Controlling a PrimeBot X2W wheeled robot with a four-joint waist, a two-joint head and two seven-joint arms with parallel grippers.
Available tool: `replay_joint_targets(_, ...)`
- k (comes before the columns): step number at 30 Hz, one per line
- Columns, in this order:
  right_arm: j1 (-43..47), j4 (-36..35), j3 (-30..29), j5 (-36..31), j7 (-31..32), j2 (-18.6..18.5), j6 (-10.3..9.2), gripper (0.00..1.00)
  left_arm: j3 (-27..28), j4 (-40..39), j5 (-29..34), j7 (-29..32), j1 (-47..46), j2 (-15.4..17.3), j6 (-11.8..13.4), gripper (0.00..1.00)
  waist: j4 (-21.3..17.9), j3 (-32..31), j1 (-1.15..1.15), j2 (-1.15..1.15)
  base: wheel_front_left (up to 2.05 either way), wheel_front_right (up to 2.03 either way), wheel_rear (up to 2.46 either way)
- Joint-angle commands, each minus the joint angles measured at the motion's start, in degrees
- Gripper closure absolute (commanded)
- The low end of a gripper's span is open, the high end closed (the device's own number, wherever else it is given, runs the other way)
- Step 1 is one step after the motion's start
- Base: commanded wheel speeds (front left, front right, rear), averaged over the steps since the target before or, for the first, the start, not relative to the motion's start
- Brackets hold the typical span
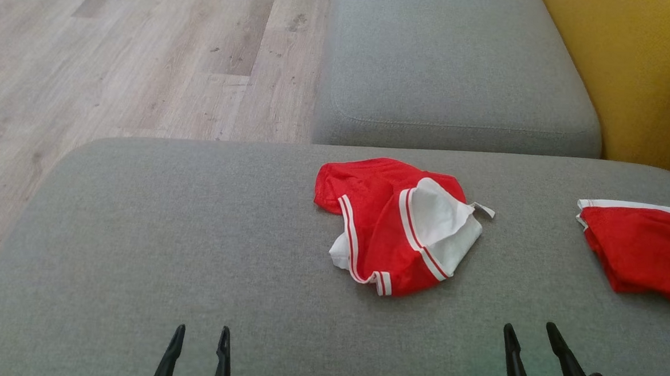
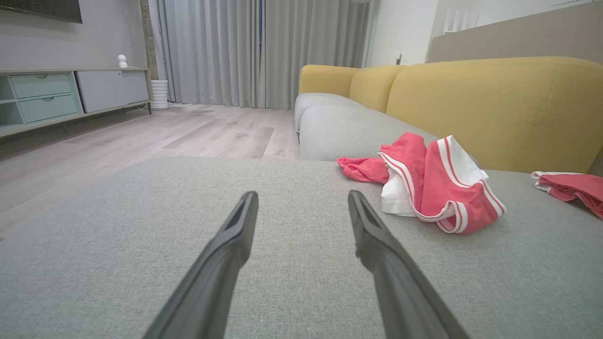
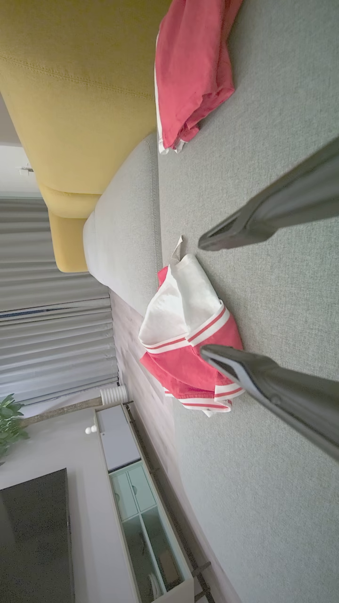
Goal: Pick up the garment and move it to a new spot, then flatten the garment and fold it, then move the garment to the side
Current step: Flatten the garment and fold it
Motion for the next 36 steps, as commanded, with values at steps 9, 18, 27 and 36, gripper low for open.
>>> replay_joint_targets(9,-2.06,-1.81,1.23,-0.23,-0.63,-0.48,-0.04,0.00,2.92,-1.10,0.45,-0.56,-3.13,-1.33,-1.01,0.00,-0.73,0.50,0.00,0.00,0.00,0.00,0.00)
replay_joint_targets(18,-3.68,-2.47,4.21,-0.12,-0.63,-1.97,-0.04,0.00,-5.56,8.44,0.52,-0.56,-16.19,-1.70,-4.41,0.00,-4.43,5.40,0.00,0.00,0.00,0.00,0.00)
replay_joint_targets(27,-8.16,-3.77,8.07,0.66,-0.63,-5.37,-0.04,0.00,-21.13,21.92,-6.56,1.92,-38.28,-1.73,-3.45,0.00,-13.36,15.84,0.00,0.00,0.00,0.00,0.00)
replay_joint_targets(36,-12.97,-4.14,11.06,1.38,-0.63,-6.58,-0.04,0.00,-31.85,31.56,-12.69,2.80,-51.70,-1.74,-3.05,0.00,-19.42,23.37,0.00,0.00,0.00,0.00,0.00)
